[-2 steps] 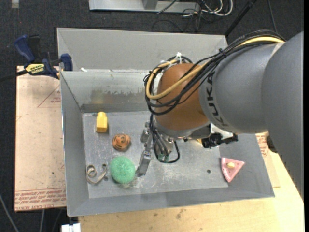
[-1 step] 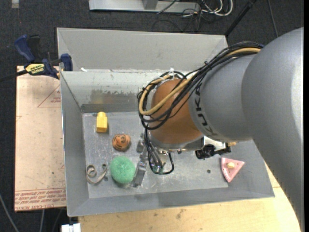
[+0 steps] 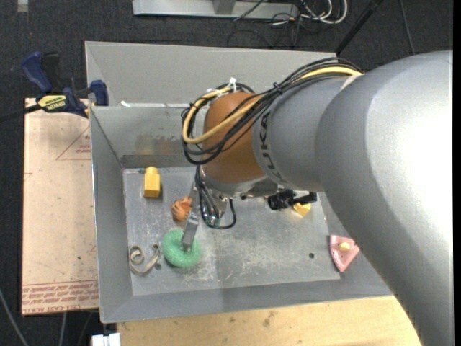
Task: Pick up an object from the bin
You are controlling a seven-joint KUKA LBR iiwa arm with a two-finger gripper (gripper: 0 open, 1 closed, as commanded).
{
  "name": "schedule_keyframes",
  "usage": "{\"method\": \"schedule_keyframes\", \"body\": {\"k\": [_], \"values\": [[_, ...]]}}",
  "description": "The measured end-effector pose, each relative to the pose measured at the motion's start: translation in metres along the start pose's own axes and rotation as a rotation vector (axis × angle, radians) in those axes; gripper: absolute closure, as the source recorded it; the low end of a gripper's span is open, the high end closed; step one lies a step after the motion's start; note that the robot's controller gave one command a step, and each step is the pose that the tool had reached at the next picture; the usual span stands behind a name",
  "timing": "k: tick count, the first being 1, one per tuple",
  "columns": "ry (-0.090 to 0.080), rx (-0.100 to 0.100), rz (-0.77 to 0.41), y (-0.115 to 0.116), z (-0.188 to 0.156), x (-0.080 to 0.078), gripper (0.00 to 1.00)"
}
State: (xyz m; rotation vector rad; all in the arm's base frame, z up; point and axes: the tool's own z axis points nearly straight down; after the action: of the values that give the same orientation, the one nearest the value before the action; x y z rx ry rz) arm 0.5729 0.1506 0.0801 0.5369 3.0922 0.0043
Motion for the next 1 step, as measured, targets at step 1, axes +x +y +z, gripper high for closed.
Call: {"method": "schedule_keyframes", "body": {"k": [1], "values": [[-0.004,-0.004,-0.092,-0.0166,0.0065,0.0639,1.0]]}}
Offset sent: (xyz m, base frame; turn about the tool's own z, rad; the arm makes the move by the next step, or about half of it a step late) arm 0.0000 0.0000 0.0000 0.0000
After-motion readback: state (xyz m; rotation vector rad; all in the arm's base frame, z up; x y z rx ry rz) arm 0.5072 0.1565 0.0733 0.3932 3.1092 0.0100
